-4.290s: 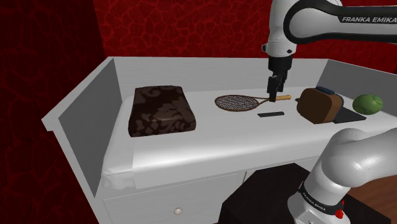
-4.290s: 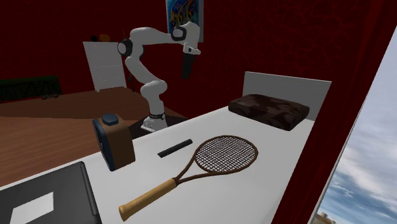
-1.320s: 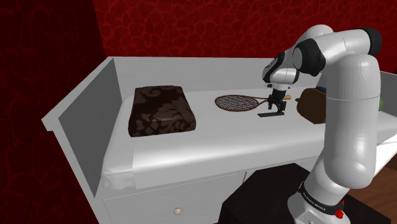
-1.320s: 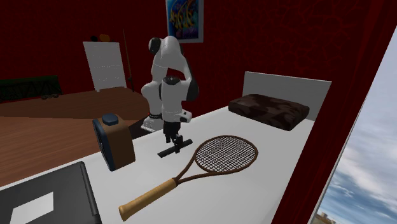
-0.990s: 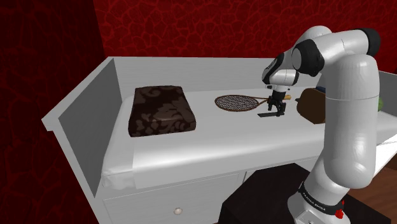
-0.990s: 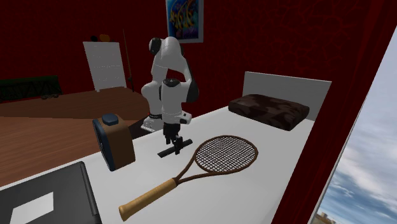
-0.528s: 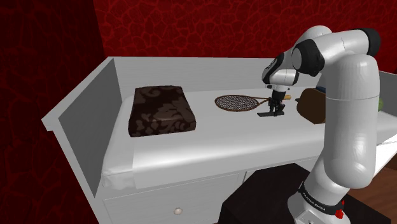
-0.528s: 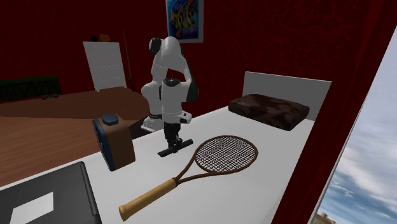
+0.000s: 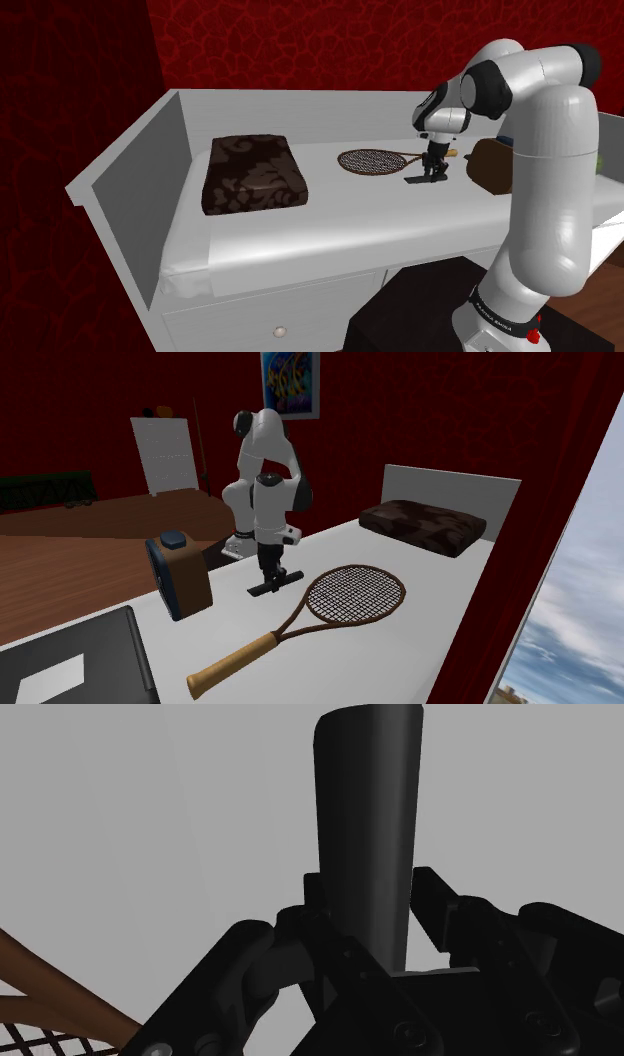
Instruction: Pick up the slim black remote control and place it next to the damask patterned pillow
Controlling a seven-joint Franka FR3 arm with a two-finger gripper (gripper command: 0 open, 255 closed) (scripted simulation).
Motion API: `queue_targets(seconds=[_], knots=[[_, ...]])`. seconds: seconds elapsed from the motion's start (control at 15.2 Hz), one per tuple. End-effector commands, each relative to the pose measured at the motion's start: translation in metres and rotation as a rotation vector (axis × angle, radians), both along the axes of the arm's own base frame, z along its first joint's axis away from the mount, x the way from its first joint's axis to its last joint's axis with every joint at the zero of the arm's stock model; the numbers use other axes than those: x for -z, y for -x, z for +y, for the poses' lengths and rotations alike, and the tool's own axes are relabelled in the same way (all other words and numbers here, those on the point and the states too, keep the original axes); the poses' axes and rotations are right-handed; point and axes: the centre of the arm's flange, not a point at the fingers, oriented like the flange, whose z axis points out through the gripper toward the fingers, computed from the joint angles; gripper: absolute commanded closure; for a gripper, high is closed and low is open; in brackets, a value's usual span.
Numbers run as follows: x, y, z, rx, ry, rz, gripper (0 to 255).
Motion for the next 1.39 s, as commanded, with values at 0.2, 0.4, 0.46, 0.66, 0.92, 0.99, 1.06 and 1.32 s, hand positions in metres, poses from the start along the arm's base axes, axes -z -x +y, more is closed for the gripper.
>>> queue_targets(seconds=[0.2,0.4,0.46,0.66,0.92,0.99,1.06,1.32], knots=[[-0.026,0.0,-0.001,0.0,0.0,0.001,255],[-0.042,0.0,-0.001,0.0,0.0,0.001,255],[-0.047,0.0,-0.001,0.0,0.0,0.001,255],[-0.063,0.0,-0.001,0.0,0.0,0.001,255],[-0.084,0.0,-0.001,0.0,0.0,0.001,255],[-0.089,0.0,-0.001,0.0,0.0,0.001,255],[-0.095,0.0,-0.001,0.0,0.0,0.001,255],[-0.116,0.0,-0.001,0.0,0.0,0.001,255]])
